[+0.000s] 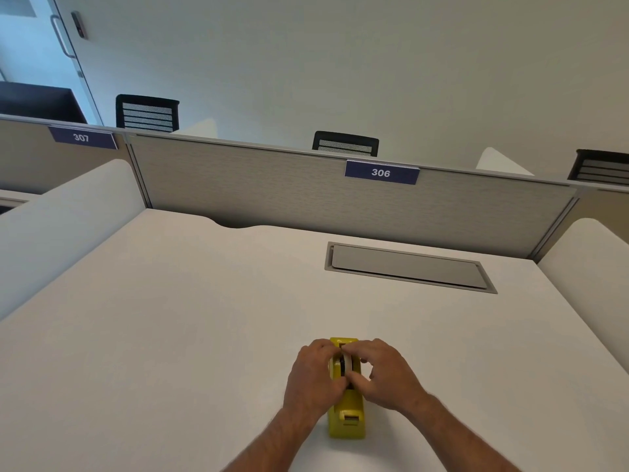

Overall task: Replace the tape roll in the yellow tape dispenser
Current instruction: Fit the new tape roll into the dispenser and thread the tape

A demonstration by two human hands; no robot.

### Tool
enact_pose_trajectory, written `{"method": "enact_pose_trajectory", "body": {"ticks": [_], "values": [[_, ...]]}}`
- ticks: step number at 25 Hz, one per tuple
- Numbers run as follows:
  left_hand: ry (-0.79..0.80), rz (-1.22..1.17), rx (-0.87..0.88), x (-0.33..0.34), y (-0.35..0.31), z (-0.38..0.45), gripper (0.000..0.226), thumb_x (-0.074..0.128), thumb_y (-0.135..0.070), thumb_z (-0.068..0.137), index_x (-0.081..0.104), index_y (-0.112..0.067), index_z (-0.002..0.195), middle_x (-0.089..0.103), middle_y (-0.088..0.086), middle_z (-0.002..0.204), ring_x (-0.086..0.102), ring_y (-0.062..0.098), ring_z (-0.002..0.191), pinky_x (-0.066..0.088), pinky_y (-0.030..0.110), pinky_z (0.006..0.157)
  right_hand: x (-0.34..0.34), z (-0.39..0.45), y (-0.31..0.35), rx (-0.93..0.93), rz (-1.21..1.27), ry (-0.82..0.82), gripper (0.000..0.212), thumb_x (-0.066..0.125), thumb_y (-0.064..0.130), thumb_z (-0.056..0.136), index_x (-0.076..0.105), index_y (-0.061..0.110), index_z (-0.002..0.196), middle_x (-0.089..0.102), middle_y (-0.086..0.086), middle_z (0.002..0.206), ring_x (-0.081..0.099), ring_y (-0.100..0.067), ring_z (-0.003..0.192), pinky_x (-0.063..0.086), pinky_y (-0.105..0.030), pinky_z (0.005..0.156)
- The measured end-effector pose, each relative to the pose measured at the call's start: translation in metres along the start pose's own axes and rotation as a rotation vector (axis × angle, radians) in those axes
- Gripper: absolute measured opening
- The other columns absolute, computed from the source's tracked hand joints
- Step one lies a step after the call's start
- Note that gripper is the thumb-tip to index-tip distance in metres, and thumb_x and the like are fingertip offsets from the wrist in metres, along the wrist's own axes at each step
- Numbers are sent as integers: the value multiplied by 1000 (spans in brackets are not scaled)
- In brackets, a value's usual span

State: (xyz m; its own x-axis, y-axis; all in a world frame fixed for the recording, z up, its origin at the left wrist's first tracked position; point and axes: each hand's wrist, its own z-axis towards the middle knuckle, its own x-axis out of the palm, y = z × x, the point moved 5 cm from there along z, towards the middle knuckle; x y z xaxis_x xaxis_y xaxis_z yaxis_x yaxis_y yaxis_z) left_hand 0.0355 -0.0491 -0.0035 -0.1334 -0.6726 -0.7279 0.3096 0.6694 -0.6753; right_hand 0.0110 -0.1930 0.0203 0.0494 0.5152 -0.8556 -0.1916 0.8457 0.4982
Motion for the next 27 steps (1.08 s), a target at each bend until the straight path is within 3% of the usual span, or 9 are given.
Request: {"method": "enact_pose_trajectory", "body": {"ticks": [3,8,27], "values": [[43,-14,-10,1,3,1,58,72,-46,75,54,-39,130,47,-15,139,43,8,122,38,18,94,-3,4,-2,-6,-14,10,38,66,40,78,70,33,114,72,17,109,56,-5,91,50,-24,84],[117,-20,-65,6,4,3,57,71,-51,78,52,-47,131,35,-13,153,36,14,134,41,29,100,-7,10,-4,-63,-18,39,17,65,40,83,76,35,94,75,21,91,53,-9,78,49,-30,72],[148,0,-83,7,5,10,63,80,-44,71,56,-40,129,36,-9,152,40,15,134,42,31,103,-7,21,-11,1,-88,87,16,64,39,91,75,37,103,75,9,89,56,-9,81,48,-27,72]]}}
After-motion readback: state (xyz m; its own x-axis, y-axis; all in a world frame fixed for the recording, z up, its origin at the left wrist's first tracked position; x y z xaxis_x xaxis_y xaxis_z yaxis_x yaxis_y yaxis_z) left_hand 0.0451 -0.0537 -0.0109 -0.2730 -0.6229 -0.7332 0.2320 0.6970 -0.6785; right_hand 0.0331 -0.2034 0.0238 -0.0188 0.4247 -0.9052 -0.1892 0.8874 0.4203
